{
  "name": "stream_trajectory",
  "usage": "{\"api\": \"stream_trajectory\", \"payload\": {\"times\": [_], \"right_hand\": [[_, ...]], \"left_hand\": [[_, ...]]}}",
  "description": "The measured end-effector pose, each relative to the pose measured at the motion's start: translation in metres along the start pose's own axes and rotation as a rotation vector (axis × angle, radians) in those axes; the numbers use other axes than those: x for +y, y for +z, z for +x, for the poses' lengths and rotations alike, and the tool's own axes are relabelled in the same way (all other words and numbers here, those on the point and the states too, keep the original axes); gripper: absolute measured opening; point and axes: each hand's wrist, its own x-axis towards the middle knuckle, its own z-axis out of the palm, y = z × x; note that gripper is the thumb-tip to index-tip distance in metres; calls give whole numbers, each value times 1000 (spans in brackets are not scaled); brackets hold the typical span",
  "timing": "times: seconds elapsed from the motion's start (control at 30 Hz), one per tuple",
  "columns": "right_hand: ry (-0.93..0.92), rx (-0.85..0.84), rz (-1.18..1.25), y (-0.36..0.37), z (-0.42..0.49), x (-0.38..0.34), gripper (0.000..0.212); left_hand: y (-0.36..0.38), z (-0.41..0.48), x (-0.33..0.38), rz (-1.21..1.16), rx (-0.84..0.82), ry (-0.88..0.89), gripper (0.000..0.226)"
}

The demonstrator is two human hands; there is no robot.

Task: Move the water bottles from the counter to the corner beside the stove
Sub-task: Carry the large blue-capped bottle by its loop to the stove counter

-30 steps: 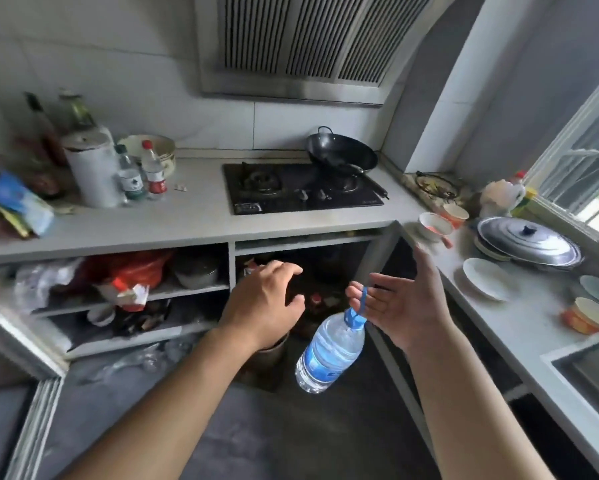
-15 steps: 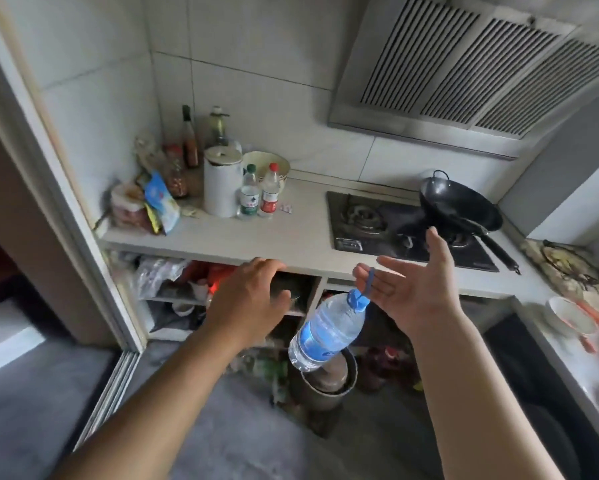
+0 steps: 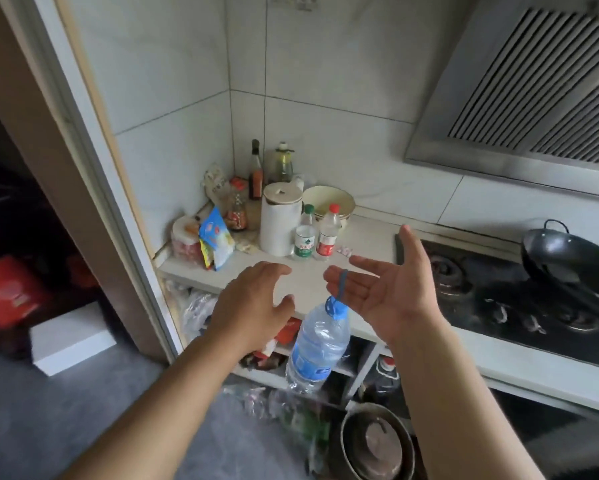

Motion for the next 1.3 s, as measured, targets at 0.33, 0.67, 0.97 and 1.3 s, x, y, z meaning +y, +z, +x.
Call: {"api": "stream_trajectory", "payload": {"times": [0.33,0.67,0.97,1.3], "right_hand": [[-3,-117,-88,24,73,-49,89],[-36,-101,-95,57,139,-70,95],[-72,26,-49,103,200,-66,94],[-95,68,5,150,258,-54,83]], "left_hand": [[11,69,-3,41,144,-41,43],[26,140,-45,-15,133,-18,43],[32,216,-101,-93,71,2,43],[35,257,-155,-117,27,-18,41]]}}
